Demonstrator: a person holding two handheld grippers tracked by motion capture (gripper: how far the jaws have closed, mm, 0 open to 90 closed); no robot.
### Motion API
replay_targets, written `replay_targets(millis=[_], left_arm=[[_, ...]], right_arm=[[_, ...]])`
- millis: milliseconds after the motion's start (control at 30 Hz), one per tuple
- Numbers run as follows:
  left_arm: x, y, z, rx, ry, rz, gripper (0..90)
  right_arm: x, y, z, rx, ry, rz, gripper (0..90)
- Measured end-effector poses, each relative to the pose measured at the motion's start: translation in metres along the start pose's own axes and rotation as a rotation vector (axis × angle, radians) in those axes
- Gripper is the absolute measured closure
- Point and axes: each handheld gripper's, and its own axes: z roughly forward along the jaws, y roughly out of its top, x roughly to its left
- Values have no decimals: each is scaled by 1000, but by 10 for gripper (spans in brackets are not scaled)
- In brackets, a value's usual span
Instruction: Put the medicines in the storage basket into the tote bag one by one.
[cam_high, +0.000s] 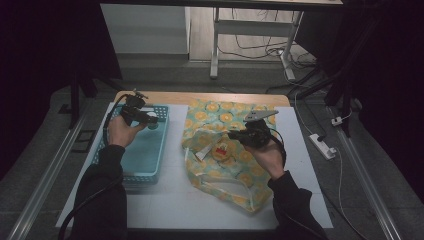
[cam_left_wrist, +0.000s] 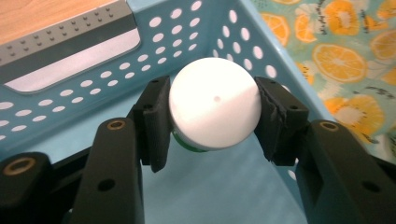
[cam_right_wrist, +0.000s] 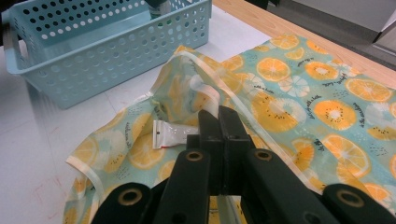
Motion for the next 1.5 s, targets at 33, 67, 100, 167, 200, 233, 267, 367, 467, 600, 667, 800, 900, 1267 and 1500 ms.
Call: replay_targets(millis=[33,67,100,167,200,233,267,367,467,600,667,800,900,1267,1500], left_arm=[[0,-1,-2,-4,-4,4,501],[-1,-1,-4,-6,-11,3,501],[-2,-2,-6,-8,-15,10,501],[-4,-3,-10,-13,-17,21,501],[-5,-3,-12,-16,-23,22,501],[-7,-4,-13,-21,-26,26,501],[-8,-4,-15,-23,-25,34,501],[-12,-5,-20,-30,-34,49,501],[-15,-6,-25,-39,-38,57,502],[-19,-9,-33,-56,-51,62,502],[-22,-11,-36,-62,-59,66,501],[-29,-14,-41,-65,-64,90,502],[-35,-14,-44,-72,-76,105,502],[-65,-12,-53,-81,-121,171,502],[-78,-13,-53,-87,-144,197,502]], right_arm=[[0,0,0,0,0,0,896],[0,0,0,0,0,1,896],[0,0,0,0,0,1,896],[0,0,0,0,1,1,896],[0,0,0,0,0,2,896],[0,0,0,0,1,2,896],[0,0,0,0,1,0,896],[0,0,0,-6,2,3,896],[0,-1,0,-6,5,8,896],[0,0,-1,-10,3,8,896],[0,0,-1,-9,2,8,896],[1,0,1,-2,3,4,896],[2,0,1,-4,4,2,896],[1,0,1,-4,3,2,896],[2,0,1,-3,3,1,896]])
